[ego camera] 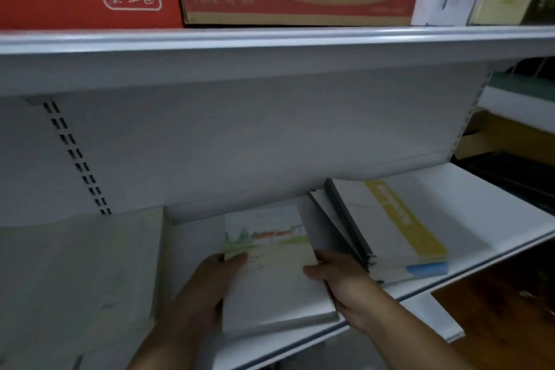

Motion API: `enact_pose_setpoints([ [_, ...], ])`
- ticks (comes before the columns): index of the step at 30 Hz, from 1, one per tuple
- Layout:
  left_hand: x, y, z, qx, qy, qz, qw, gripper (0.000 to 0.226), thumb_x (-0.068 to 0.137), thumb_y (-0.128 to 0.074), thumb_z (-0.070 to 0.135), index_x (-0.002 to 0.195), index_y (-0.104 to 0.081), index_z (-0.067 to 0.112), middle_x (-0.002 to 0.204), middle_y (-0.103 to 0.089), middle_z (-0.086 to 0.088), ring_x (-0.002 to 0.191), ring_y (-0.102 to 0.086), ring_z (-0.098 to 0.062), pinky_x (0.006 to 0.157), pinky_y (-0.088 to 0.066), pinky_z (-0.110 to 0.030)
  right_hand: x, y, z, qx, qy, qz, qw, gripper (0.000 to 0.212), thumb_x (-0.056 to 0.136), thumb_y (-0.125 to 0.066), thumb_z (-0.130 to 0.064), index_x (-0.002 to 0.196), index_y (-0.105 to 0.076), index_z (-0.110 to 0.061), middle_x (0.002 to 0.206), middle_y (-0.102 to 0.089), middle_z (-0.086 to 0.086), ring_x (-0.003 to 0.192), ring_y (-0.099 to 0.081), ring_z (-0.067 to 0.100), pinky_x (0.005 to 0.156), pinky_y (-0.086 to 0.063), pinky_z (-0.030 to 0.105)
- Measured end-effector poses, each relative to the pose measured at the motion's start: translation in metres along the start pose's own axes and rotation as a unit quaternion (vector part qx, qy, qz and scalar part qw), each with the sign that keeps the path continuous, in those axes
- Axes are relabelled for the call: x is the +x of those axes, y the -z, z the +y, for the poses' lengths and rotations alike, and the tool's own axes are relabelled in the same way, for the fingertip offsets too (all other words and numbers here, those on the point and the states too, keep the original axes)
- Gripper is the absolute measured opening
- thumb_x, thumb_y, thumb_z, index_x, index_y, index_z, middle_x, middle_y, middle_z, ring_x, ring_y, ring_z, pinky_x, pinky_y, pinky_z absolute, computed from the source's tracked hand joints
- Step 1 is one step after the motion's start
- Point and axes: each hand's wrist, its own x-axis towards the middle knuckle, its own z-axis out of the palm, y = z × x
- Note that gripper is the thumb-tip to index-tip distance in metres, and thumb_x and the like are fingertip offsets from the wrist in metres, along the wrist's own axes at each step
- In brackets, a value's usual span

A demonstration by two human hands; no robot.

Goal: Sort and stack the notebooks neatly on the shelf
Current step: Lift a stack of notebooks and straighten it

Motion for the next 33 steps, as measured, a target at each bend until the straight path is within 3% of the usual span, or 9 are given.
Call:
enact_pose_setpoints([
  [6,-0.013,0.028,0.011,0.191,-0.118,0.104,0.969,0.046,0.085,-0.062,0.033,0.128,-0.05,0.023,0.127,-0.049,0.005,0.121,-0.05,-0.019,0.105,-0.038,-0.031,0.028,-0.033,-0.012,-0.015,-0.004,0.0,1.0,0.021,0.085,-0.055,0.003,0.097,-0.07,-0.003,0.094,-0.073,0.019,0.088,-0.069,0.035,0.078,-0.055,0.042],
  [12,-0.043,0.025,-0.017,0.245,-0.213,0.122,0.938,0.015,0.074,-0.058,0.023,0.079,-0.063,0.036,0.075,-0.069,0.017,0.069,-0.063,0.005,0.063,-0.046,-0.008,0.052,-0.07,-0.013,-0.055,-0.001,-0.018,0.998,0.021,0.084,-0.058,0.0,0.102,-0.068,-0.004,0.094,-0.073,0.018,0.084,-0.07,0.034,0.077,-0.057,0.044],
  [14,-0.051,0.037,-0.023,0.283,-0.11,0.111,0.946,0.012,0.062,-0.059,0.004,0.051,-0.057,0.006,0.055,-0.066,-0.008,0.068,-0.068,-0.013,0.076,-0.051,-0.022,0.053,-0.08,-0.013,-0.053,-0.008,-0.03,0.998,0.02,0.085,-0.057,0.002,0.101,-0.067,-0.005,0.095,-0.072,0.017,0.083,-0.069,0.032,0.072,-0.055,0.039],
  [16,-0.044,0.04,-0.027,0.311,-0.156,0.103,0.932,0.067,0.072,-0.053,-0.017,0.022,-0.038,0.026,0.071,-0.064,-0.035,0.094,-0.062,-0.04,0.094,-0.042,-0.041,0.055,-0.088,-0.013,-0.07,-0.011,-0.038,0.997,0.024,0.085,-0.055,0.002,0.106,-0.065,-0.002,0.1,-0.07,0.02,0.088,-0.067,0.034,0.078,-0.054,0.041],
  [17,-0.038,0.027,-0.029,0.308,-0.202,0.036,0.929,0.056,0.087,-0.045,0.002,0.03,-0.045,0.002,0.081,-0.07,-0.021,0.098,-0.06,-0.035,0.092,-0.042,-0.032,0.057,-0.09,-0.013,-0.081,-0.012,-0.042,0.996,0.025,0.085,-0.055,0.002,0.108,-0.065,-0.001,0.102,-0.07,0.021,0.09,-0.067,0.035,0.081,-0.053,0.042],
  [18,-0.034,0.024,-0.032,0.28,-0.264,0.045,0.922,0.027,0.087,-0.038,0.031,0.091,-0.065,0.028,0.078,-0.07,0.007,0.097,-0.061,-0.021,0.086,-0.042,-0.015,0.057,-0.092,-0.014,-0.09,-0.012,-0.047,0.995,0.025,0.085,-0.054,0.002,0.108,-0.065,0.0,0.102,-0.069,0.022,0.091,-0.067,0.035,0.082,-0.053,0.043],
  [22,-0.015,0.036,-0.059,0.439,-0.27,0.03,0.856,0.038,0.055,-0.035,0.046,0.073,-0.066,0.032,0.075,-0.069,0.018,0.077,-0.059,0.004,0.072,-0.038,0.002,0.054,-0.089,-0.021,-0.17,0.008,-0.08,0.982,0.017,0.088,-0.057,-0.006,0.099,-0.068,-0.014,0.098,-0.072,0.012,0.092,-0.068,0.028,0.085,-0.053,0.039],
  [28,-0.018,0.035,-0.06,0.359,-0.313,0.008,0.879,0.048,0.07,-0.029,0.049,0.103,-0.062,0.037,0.112,-0.065,0.008,0.103,-0.056,-0.007,0.092,-0.035,-0.007,0.058,-0.082,-0.025,-0.275,0.074,-0.06,0.957,0.017,0.085,-0.062,-0.006,0.081,-0.072,-0.019,0.09,-0.073,0.006,0.083,-0.068,0.017,0.08,-0.052,0.032],
  [33,-0.022,0.031,-0.06,0.342,-0.318,0.022,0.884,0.047,0.065,-0.027,0.05,0.11,-0.041,0.044,0.112,-0.066,0.007,0.106,-0.051,-0.007,0.091,-0.035,-0.01,0.058,-0.081,-0.018,-0.256,0.095,-0.077,0.959,0.039,0.076,-0.06,0.011,0.103,-0.071,-0.014,0.095,-0.073,0.002,0.089,-0.067,0.018,0.086,-0.053,0.036],
])
